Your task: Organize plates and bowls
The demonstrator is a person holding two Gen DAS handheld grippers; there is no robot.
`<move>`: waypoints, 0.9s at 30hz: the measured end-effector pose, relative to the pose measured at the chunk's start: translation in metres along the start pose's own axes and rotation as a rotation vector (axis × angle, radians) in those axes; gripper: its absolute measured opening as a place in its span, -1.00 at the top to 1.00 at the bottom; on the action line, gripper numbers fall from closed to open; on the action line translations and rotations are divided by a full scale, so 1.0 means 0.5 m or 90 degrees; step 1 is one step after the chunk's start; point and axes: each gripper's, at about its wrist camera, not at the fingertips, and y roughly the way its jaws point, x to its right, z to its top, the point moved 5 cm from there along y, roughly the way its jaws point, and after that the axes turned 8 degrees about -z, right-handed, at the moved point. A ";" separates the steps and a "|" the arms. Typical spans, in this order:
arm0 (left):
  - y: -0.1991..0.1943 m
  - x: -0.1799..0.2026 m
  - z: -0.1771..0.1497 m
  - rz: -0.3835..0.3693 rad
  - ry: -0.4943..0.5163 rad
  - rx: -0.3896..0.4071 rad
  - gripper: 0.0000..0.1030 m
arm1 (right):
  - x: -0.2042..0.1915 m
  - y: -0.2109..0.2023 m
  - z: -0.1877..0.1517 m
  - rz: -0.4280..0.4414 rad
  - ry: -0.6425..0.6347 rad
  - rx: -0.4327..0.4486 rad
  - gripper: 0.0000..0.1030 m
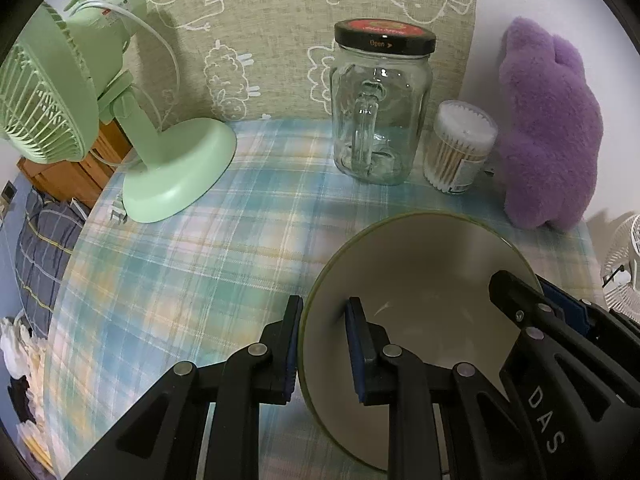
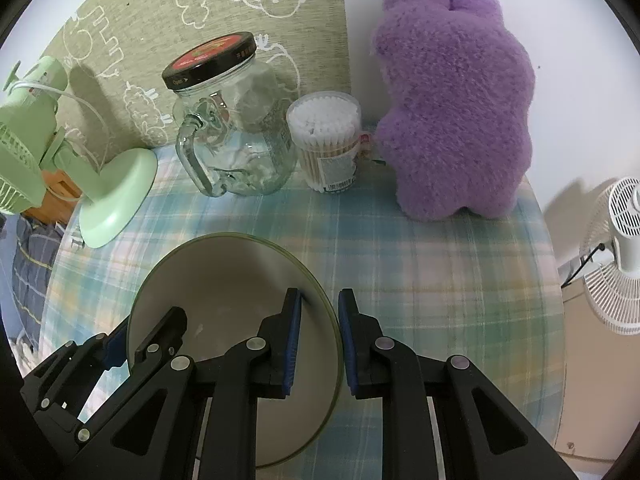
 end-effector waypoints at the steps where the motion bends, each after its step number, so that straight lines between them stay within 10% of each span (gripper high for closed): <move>1: -0.006 -0.001 -0.001 -0.001 0.000 0.000 0.63 | 0.000 -0.005 -0.002 0.000 0.000 0.001 0.56; 27: -0.233 -0.047 -0.035 -0.040 0.023 0.073 0.62 | -0.030 -0.244 -0.054 -0.027 0.018 0.069 0.56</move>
